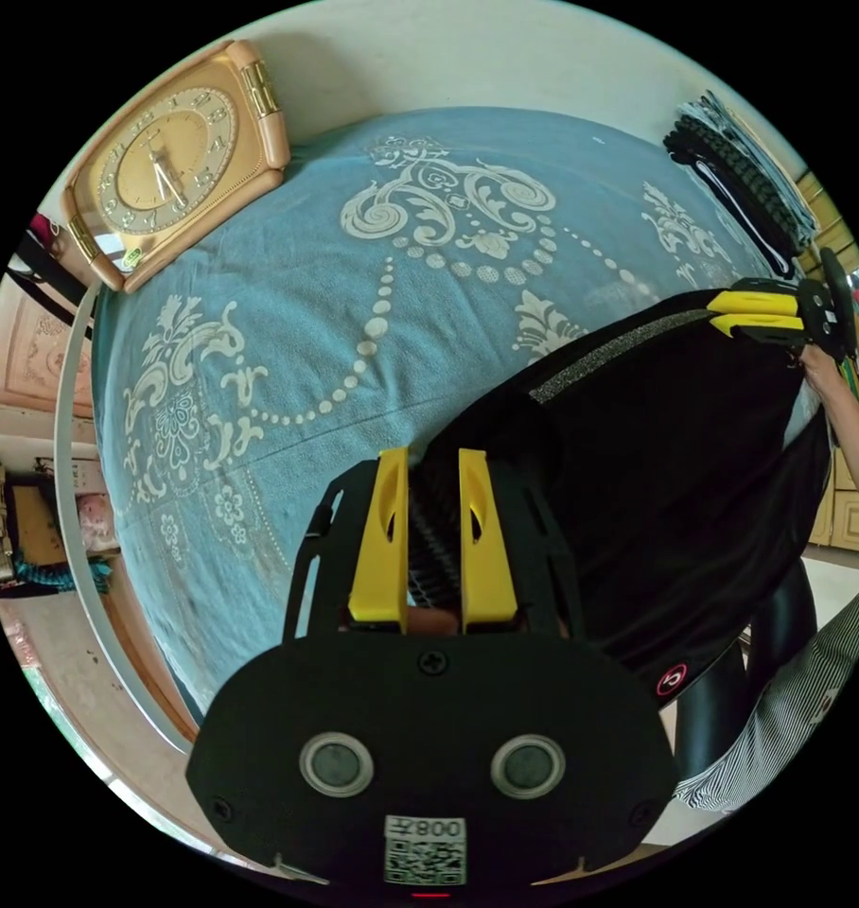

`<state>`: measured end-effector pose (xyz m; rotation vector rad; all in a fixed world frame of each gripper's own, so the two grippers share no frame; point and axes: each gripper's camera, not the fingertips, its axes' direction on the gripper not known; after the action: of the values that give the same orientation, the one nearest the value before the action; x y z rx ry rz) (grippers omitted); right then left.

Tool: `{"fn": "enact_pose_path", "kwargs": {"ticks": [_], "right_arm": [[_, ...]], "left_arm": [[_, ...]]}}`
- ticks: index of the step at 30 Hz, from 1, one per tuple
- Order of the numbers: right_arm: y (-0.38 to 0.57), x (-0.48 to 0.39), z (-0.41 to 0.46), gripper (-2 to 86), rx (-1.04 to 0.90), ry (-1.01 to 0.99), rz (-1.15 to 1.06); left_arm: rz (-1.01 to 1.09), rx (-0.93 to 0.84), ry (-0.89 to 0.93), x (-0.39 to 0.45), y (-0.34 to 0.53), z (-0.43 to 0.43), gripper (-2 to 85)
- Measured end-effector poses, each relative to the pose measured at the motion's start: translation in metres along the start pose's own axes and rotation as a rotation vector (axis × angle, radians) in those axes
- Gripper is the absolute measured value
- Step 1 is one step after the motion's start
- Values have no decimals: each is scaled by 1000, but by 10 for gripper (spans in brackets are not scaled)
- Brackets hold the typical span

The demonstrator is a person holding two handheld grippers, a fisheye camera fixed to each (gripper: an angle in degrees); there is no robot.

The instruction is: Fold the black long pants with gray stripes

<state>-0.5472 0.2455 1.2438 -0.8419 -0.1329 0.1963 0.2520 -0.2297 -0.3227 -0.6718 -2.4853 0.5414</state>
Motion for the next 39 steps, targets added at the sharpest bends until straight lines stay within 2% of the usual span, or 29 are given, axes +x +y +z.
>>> {"fn": "enact_pose_path", "kwargs": {"ticks": [12, 22, 30, 39], "right_arm": [[-10, -8, -43, 12, -20, -39, 7], [19, -27, -134, 8, 76, -131, 75], [93, -130, -220, 8, 142, -115, 14], [145, -261, -223, 7, 29, -141, -95]], "left_arm": [[-88, -12, -13, 10, -8, -31, 29], [-119, 135, -7, 28, 46, -127, 16], [-74, 178, -17, 72, 139, -175, 12], [-91, 25, 3, 103, 233, -159, 11]]}}
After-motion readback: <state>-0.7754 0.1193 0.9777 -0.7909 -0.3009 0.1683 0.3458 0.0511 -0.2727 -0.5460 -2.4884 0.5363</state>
